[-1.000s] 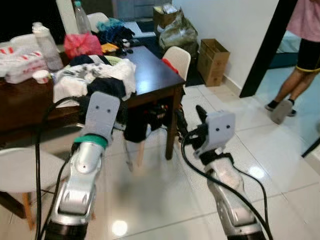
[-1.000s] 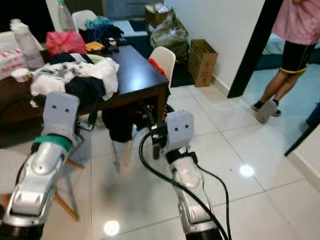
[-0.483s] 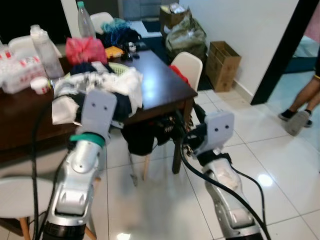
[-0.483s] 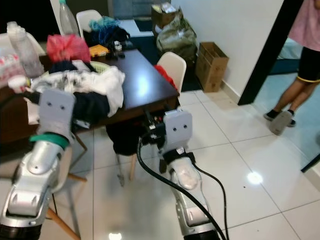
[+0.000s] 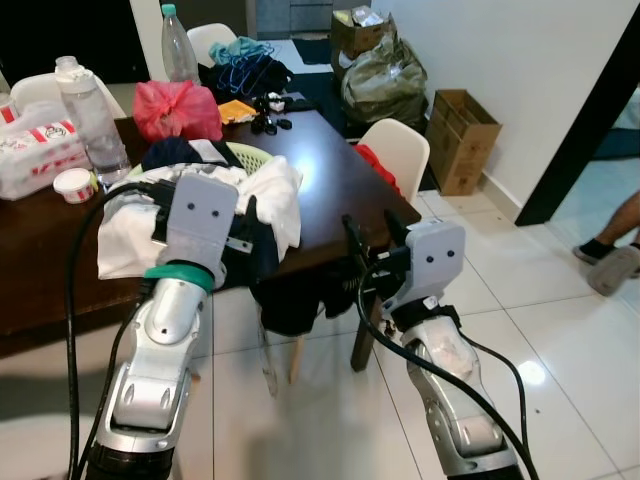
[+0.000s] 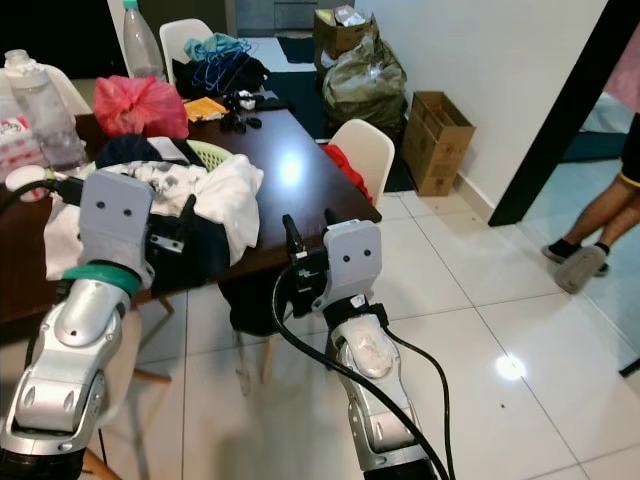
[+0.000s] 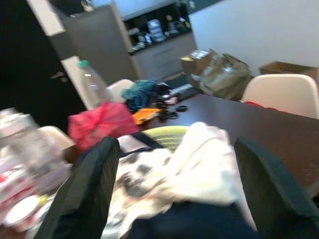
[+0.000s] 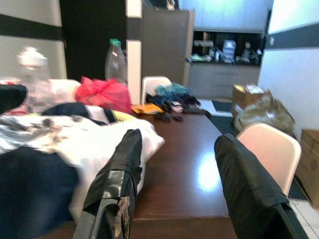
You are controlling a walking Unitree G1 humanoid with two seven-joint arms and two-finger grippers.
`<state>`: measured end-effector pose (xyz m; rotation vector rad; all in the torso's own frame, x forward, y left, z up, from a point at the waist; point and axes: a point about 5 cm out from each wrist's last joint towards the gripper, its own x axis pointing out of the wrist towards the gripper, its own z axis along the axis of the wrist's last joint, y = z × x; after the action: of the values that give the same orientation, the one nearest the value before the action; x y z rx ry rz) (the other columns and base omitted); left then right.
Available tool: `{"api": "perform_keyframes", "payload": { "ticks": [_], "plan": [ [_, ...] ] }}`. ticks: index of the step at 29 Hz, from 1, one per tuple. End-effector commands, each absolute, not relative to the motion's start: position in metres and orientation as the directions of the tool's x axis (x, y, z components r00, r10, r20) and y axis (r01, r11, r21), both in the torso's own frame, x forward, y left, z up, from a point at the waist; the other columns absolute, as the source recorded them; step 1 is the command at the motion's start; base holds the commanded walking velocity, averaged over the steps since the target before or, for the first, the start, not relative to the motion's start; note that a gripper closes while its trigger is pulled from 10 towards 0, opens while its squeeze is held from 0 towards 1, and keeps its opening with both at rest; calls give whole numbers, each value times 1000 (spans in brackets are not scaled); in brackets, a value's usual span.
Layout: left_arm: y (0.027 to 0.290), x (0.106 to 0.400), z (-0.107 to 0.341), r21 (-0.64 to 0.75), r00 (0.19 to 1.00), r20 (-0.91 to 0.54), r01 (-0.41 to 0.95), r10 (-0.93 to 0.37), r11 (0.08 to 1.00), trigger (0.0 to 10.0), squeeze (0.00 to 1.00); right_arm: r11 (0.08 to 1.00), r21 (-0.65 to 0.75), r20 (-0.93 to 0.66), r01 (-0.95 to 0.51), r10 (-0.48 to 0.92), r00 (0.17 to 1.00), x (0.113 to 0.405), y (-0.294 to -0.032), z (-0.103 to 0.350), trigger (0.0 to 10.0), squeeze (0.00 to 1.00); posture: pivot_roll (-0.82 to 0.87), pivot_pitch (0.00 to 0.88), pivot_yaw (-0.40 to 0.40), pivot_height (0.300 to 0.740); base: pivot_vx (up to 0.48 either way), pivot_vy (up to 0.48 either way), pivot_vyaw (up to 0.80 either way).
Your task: Hang hanger
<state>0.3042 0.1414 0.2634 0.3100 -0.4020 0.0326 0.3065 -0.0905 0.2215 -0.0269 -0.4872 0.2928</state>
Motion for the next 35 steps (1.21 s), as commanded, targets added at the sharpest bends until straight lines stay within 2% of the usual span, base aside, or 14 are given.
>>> {"api": "perform_keyframes", "payload": {
  "ticks": [1,8,11,14,20,27,28,30,31,32,33,34,35],
  "plan": [
    [141,302,263,292,921,389,-91,-31,952,10000,0,959,-92,456,-269,281,844,306,-91,221,10000,0,-78,83,61,740,472,0,0],
    [141,300,261,290,926,377,-80,-37,954,10000,0,955,-99,453,-280,294,842,307,-90,221,10000,0,-73,77,59,740,472,0,0],
    [141,298,261,293,926,376,-80,-37,953,10000,0,941,-115,442,-319,336,832,306,-86,220,10000,0,-71,78,60,740,472,0,0],
    [141,298,261,295,926,375,-82,-36,952,10000,0,896,-156,413,-416,441,797,301,-77,215,10000,0,-70,81,60,740,472,0,0],
    [142,297,260,297,928,370,-84,-34,951,10000,0,866,-165,388,-473,498,776,297,-70,211,10000,0,-68,87,60,740,472,0,0],
    [140,290,255,409,921,382,-96,-75,908,10000,0,805,-201,377,-558,589,714,291,-61,211,10000,0,-69,94,67,740,121,0,0],
    [142,287,256,444,909,414,-152,-52,883,10000,0,780,-232,369,-582,624,689,290,-58,211,10000,0,-69,95,68,740,0,0,0],
    [142,287,256,444,909,414,-152,-52,883,10000,0,780,-232,369,-582,624,689,290,-58,211,10000,0,-69,95,68,740,0,0,0],
    [146,284,257,457,894,448,-226,-3,860,10000,0,746,-274,353,-607,665,658,289,-52,210,10000,0,-67,95,69,740,0,0,0],
    [146,284,257,457,894,448,-226,-3,860,10000,0,746,-274,353,-607,665,658,289,-52,210,10000,0,-67,95,69,740,0,0,0],
    [150,283,258,456,879,473,-300,57,838,10000,0,704,-328,331,-630,711,621,288,-43,211,10000,0,-63,98,66,740,0,0,0],
    [150,283,258,456,879,473,-300,57,838,10000,0,704,-328,331,-630,711,621,288,-43,211,10000,0,-63,98,66,740,0,0,0],
    [154,282,260,449,865,492,-353,103,821,10000,0,664,-376,306,-647,748,589,289,-35,211,10000,0,-60,98,61,740,0,0,0]
  ]
}}
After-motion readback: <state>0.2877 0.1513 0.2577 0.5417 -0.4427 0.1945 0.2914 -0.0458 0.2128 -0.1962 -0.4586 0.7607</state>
